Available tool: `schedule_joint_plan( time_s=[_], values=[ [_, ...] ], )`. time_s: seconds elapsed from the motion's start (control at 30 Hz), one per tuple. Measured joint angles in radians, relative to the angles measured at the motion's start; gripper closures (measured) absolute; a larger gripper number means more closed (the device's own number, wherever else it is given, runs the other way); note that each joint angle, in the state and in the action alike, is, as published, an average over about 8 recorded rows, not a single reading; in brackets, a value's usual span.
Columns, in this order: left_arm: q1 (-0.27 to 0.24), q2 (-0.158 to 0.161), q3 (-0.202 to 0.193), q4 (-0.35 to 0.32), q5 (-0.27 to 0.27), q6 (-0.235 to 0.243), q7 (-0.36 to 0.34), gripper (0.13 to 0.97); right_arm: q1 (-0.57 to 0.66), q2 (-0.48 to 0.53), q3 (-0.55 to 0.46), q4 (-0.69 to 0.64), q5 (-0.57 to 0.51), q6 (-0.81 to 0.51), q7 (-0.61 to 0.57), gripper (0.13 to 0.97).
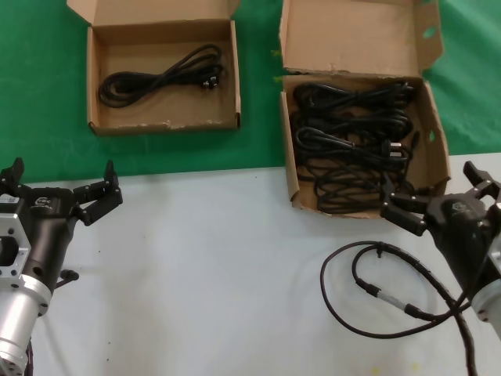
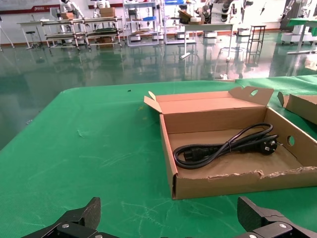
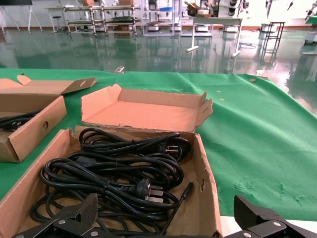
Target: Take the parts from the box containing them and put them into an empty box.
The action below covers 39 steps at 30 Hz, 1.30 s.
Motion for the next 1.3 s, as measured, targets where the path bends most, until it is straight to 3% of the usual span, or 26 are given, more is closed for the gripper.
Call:
schedule_joint_plan(
  time_s=[1.3],
  values=[
    [0.000, 0.000, 0.000, 0.000, 0.000, 0.000, 0.000, 0.132, 0.000, 0.000, 0.000, 0.000, 0.000, 0.000, 0.000, 0.129]
  ],
)
